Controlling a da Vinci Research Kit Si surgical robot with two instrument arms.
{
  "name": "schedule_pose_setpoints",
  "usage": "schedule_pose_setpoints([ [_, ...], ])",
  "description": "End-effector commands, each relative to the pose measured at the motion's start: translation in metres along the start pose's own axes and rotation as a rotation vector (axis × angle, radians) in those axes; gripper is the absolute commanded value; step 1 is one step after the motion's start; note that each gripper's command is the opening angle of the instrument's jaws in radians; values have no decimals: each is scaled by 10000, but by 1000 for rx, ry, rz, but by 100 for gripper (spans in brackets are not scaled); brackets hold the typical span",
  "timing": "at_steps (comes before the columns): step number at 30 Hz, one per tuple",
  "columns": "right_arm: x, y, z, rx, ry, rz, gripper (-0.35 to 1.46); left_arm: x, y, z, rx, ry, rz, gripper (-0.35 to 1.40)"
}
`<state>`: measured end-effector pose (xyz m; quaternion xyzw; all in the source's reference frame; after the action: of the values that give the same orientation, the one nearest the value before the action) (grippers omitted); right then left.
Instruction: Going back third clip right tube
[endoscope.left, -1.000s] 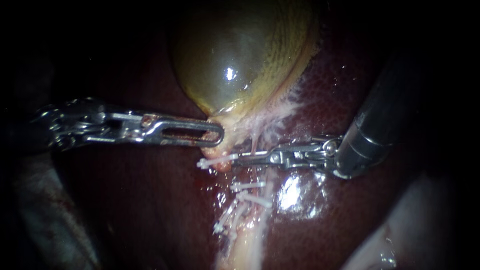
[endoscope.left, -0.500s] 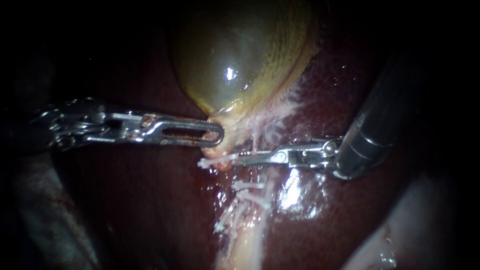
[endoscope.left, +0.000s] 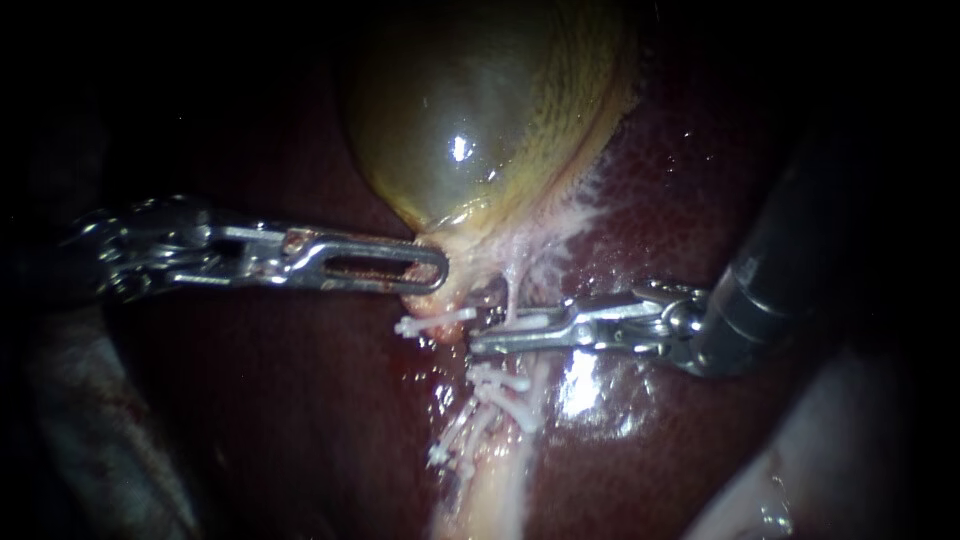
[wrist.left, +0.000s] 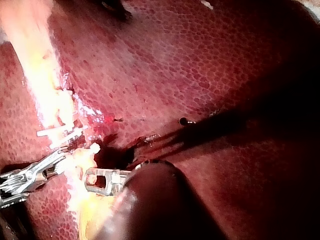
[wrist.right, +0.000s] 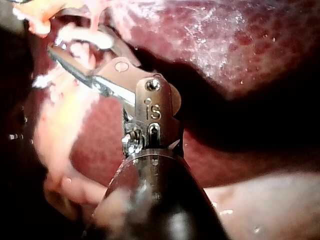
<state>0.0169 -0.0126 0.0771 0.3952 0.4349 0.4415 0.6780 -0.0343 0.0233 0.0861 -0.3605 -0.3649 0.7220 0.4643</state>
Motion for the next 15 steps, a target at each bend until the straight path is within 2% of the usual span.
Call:
schedule_pose_setpoints([
  [1,1,1,0,-2,-2,-28,57,0,0,0,0,0,0,-35],
  [7,-1,0,-1,-2,-7,-118,57,0,0,0,0,-1,0,-35],
  [15,-1,0,-6,0,-13,-166,53,0,0,0,0,-1,0,-35],
])
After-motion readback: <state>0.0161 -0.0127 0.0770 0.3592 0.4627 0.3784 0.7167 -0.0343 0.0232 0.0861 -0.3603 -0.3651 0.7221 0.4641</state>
